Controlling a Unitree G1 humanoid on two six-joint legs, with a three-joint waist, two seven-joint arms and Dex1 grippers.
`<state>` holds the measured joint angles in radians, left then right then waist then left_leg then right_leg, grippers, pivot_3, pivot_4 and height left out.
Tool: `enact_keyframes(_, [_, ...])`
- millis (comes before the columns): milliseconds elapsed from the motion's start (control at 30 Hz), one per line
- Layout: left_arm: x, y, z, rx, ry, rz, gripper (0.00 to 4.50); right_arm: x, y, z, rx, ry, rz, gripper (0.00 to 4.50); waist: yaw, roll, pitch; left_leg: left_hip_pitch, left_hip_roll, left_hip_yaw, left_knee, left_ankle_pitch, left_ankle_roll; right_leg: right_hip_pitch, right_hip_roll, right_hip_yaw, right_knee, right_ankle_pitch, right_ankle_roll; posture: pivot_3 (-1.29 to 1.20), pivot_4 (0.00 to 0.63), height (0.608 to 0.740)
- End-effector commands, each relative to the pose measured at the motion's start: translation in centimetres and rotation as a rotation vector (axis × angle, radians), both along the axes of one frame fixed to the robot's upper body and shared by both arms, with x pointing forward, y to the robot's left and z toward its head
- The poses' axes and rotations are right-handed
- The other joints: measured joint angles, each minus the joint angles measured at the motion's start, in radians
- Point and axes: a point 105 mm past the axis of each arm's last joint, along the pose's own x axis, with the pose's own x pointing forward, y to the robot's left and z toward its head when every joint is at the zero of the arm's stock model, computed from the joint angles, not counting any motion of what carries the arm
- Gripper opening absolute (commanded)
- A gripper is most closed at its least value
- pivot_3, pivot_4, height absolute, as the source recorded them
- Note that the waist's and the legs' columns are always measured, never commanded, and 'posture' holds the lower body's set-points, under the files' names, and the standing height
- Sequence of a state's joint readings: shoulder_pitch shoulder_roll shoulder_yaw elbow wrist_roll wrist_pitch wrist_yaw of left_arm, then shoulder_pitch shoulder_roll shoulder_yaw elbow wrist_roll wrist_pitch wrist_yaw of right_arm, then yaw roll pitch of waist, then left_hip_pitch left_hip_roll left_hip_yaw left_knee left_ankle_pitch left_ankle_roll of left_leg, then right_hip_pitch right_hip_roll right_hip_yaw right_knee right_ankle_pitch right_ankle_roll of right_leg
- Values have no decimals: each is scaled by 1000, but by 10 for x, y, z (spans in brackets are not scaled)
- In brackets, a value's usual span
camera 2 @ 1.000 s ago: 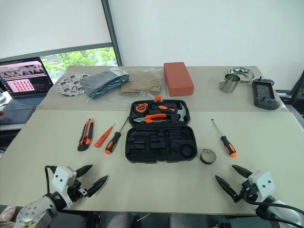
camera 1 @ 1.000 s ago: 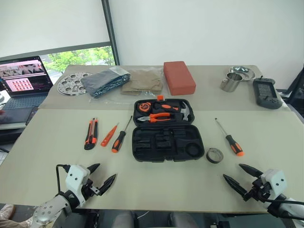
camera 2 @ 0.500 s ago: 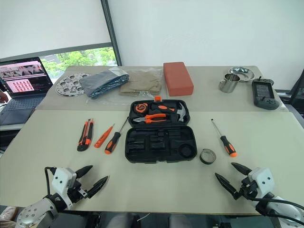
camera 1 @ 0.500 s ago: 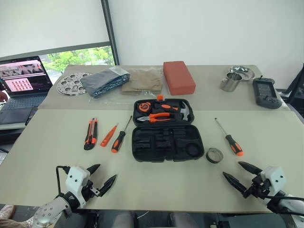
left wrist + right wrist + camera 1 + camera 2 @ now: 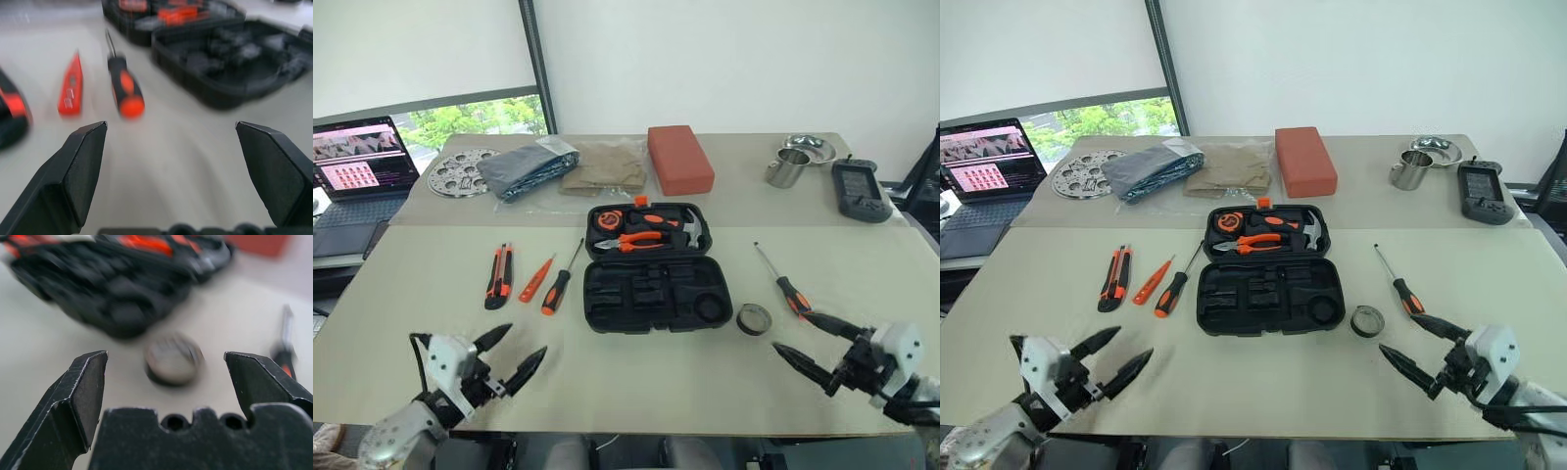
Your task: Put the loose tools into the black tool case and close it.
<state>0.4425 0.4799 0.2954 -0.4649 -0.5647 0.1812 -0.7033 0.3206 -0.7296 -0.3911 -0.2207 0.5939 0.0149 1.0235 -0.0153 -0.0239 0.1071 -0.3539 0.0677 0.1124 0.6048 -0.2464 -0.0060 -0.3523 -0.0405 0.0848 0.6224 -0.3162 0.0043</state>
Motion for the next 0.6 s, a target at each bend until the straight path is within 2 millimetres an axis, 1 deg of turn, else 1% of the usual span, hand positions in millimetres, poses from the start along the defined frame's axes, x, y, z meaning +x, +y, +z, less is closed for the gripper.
enact_keyframes(33, [28, 1, 12, -22, -30, 103, 4500, 6, 24, 17, -4, -33, 114, 4414, 2, 0, 0, 0, 0, 0, 1, 0, 0, 0, 1, 0, 0, 0, 0, 0, 150, 740])
enact_keyframes(100, [46, -3, 12, -14, -13, 155, 4500, 11, 33, 23, -13, -53, 149, 4414, 4, 0, 1, 0, -1, -1, 3, 0, 0, 0, 2, -1, 2, 1, 2, 0, 150, 740])
enact_keyframes(200, [61, -9, 9, -3, 32, 208, 4500, 15, 41, 28, -20, -79, 172, 4414, 4, 0, 1, 0, -3, -2, 5, 0, 0, -1, 3, -2, 2, 3, 5, 0, 150, 740])
enact_keyframes(333, [64, -24, 4, 29, 100, 200, 4500, 18, 51, 38, -26, -91, 210, 4414, -1, 0, 1, -1, -3, -1, 4, -2, 3, -1, 2, -3, 1, 4, 6, 0, 150, 740])
enact_keyframes(500, [70, -27, -7, 84, 180, 217, 4500, 18, 55, 42, -29, -95, 229, 4414, 2, 0, 1, 1, -3, -1, 4, -2, 2, -1, 3, -3, 1, 4, 6, 0, 150, 740])
enact_keyframes(600, [76, -27, -11, 92, 214, 261, 4500, 16, 59, 44, -14, -90, 251, 4414, 5, 0, 1, 1, -3, -2, 5, -1, 2, -1, 2, -3, 1, 4, 6, 0, 150, 740])
